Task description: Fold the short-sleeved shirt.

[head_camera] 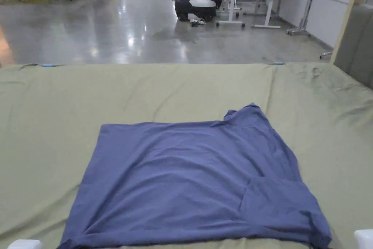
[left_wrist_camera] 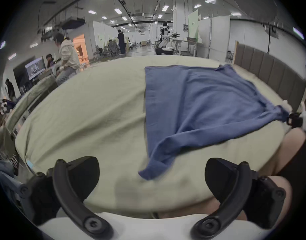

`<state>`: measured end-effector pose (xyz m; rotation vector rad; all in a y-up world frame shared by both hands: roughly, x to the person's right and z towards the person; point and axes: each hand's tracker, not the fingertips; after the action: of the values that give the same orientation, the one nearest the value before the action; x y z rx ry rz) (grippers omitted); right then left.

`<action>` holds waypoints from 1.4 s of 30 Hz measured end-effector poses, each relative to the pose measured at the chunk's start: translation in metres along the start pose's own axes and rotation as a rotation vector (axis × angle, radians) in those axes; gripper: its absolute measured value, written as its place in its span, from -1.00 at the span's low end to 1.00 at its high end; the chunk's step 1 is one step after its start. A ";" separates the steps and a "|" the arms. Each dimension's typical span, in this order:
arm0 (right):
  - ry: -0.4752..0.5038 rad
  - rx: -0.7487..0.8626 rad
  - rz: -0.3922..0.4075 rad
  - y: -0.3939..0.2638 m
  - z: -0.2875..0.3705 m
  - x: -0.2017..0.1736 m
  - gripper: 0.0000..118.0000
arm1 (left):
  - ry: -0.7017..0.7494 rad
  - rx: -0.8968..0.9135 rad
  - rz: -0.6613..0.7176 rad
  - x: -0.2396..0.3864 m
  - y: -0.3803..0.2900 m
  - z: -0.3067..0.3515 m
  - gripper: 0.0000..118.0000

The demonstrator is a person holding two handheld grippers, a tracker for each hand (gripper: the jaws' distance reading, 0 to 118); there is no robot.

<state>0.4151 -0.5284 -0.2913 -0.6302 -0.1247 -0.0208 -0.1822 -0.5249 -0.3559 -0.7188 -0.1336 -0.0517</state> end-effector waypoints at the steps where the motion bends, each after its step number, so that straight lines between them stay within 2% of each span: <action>1: -0.012 0.014 -0.022 0.002 0.012 0.000 0.96 | 0.009 0.056 0.009 0.001 0.001 0.015 1.00; 4: -0.011 0.048 -0.025 0.008 0.050 -0.007 0.93 | 0.011 0.111 0.025 0.007 0.007 0.060 1.00; 5: -0.010 0.062 -0.014 0.010 0.060 -0.012 0.85 | 0.020 0.162 0.048 0.010 0.007 0.075 0.94; 6: -0.022 0.112 0.008 0.011 0.070 -0.019 0.47 | 0.036 0.189 0.080 0.012 0.005 0.085 0.62; 7: -0.040 0.137 0.034 0.011 0.077 -0.027 -0.63 | 0.051 0.210 0.113 0.015 0.004 0.092 -0.21; 8: -0.068 0.136 0.049 0.011 0.080 -0.034 -0.96 | 0.065 0.218 0.140 0.018 0.004 0.095 -0.93; 9: -0.021 0.143 0.023 0.012 0.083 -0.036 -0.96 | 0.085 0.231 0.163 0.020 0.001 0.097 -1.00; 10: 0.068 0.153 0.001 0.014 0.082 -0.039 -0.96 | 0.045 0.212 0.152 0.020 -0.001 0.091 -1.00; 11: 0.074 0.170 0.004 0.017 0.083 -0.045 -0.96 | 0.010 0.184 0.134 0.022 -0.003 0.085 -1.00; 13: 0.051 0.165 0.071 0.023 0.074 -0.058 -0.96 | 0.044 0.164 0.121 0.027 -0.007 0.069 -1.00; 15: 0.054 0.168 0.092 0.027 0.067 -0.064 -0.96 | 0.029 0.125 0.138 0.021 -0.005 0.052 -1.00; 16: 0.062 0.167 0.096 0.030 0.064 -0.066 -0.96 | 0.051 0.119 0.155 0.020 -0.005 0.045 -0.70; 17: 0.071 0.165 0.096 0.032 0.062 -0.066 -0.96 | 0.056 0.128 0.163 0.018 -0.005 0.039 -0.11; 18: 0.077 0.171 0.095 0.033 0.061 -0.067 -0.96 | 0.046 0.117 0.168 0.012 -0.002 0.033 0.58; 19: 0.084 0.172 0.093 0.035 0.062 -0.069 -0.96 | 0.038 0.079 0.172 0.008 -0.001 0.022 0.95; 20: 0.087 0.172 0.087 0.036 0.061 -0.070 -0.96 | 0.023 0.080 0.170 0.007 -0.001 0.014 0.96; 23: 0.088 0.162 0.069 0.039 0.056 -0.068 -0.96 | 0.067 0.011 0.112 0.007 0.002 -0.011 0.95; 24: 0.089 0.155 0.062 0.039 0.055 -0.067 -0.96 | 0.060 -0.015 0.117 0.006 0.002 -0.018 0.88; 25: 0.085 0.154 0.060 0.038 0.054 -0.067 -0.96 | 0.049 -0.018 0.135 0.005 0.001 -0.023 0.59; 26: 0.082 0.155 0.062 0.037 0.054 -0.066 -0.96 | 0.037 -0.009 0.155 0.006 0.002 -0.023 0.19; 28: 0.075 0.145 0.066 0.036 0.056 -0.066 -0.96 | 0.052 0.004 0.154 0.009 0.001 -0.029 -0.85; 29: 0.073 0.144 0.064 0.034 0.056 -0.065 -0.96 | 0.099 0.008 0.128 0.010 0.000 -0.033 -0.86; 33: 0.075 0.133 0.056 0.032 0.056 -0.064 -0.96 | 0.070 0.012 0.141 0.012 0.003 -0.029 -0.89; 38: 0.033 0.137 0.075 0.028 0.053 -0.055 -0.96 | 0.073 0.068 0.133 0.012 0.010 -0.004 -0.89; 39: 0.013 0.129 0.072 0.026 0.050 -0.050 -0.96 | 0.076 0.077 0.127 0.013 0.012 -0.001 -0.89; 41: -0.097 0.111 0.075 0.025 0.041 -0.044 -0.95 | 0.070 0.087 0.128 0.014 0.016 0.006 -0.89; 42: -0.113 0.104 0.070 0.024 0.035 -0.039 -0.80 | 0.066 0.092 0.128 0.015 0.019 0.008 -0.89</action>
<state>0.3742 -0.4891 -0.2822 -0.5318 -0.2116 0.0891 -0.1664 -0.5056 -0.3604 -0.6314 -0.0267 0.0531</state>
